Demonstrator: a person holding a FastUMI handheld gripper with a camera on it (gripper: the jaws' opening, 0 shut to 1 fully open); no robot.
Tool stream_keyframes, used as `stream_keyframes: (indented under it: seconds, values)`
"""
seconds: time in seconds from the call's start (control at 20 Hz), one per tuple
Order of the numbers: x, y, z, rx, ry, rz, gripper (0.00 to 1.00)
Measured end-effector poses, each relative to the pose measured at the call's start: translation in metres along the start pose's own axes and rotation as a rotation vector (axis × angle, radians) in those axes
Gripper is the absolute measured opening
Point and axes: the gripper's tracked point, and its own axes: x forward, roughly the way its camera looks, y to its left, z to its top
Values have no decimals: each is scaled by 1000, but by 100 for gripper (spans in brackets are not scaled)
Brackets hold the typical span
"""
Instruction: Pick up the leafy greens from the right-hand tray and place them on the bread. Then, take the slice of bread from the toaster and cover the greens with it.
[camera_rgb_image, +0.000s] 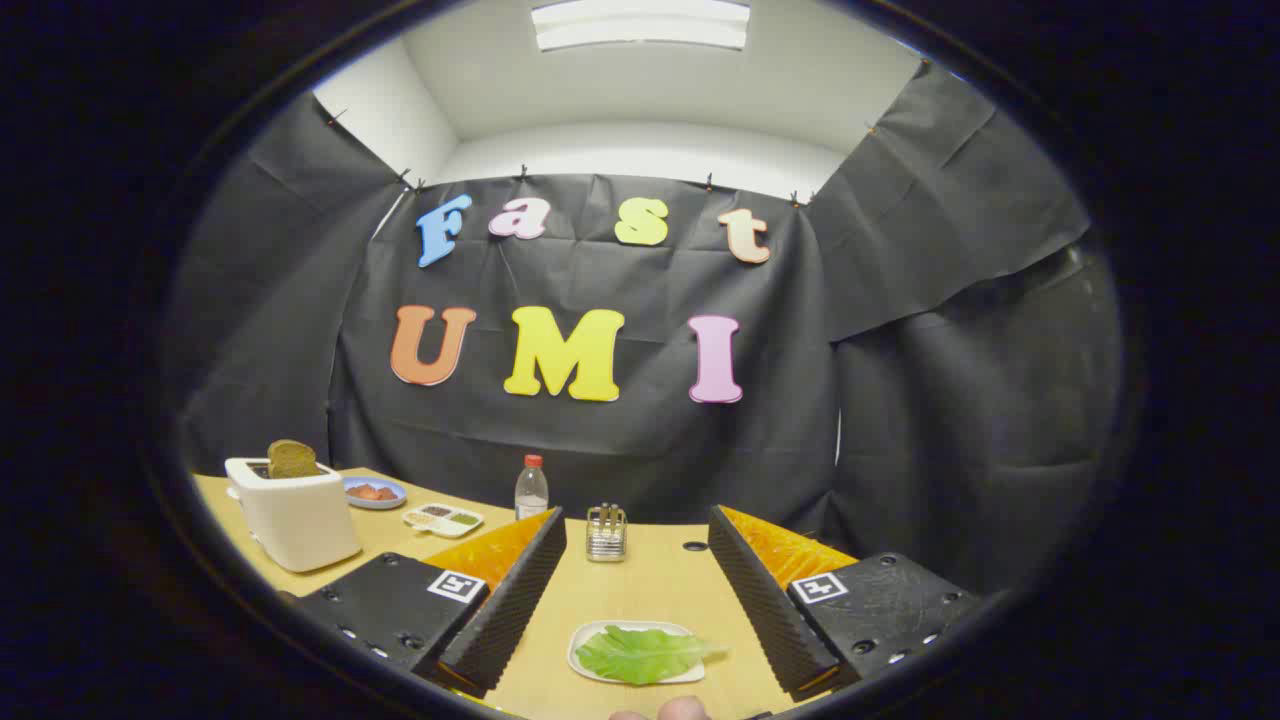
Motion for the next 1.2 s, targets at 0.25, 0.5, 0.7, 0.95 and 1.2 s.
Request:
stream_keyframes:
  seconds: [0.25, 0.5, 0.7, 0.95, 1.2]
  values:
    - [36, 2, -23, 3, 65, 4, 95]
    - [45, -13, -47, -19, 188, -50, 95]
    - [37, -26, -43, -53, 143, -55, 95]
    - [-5, -43, -75, 90, 195, -27, 95]
    - [-41, -66, -75, 79, 265, -32, 95]
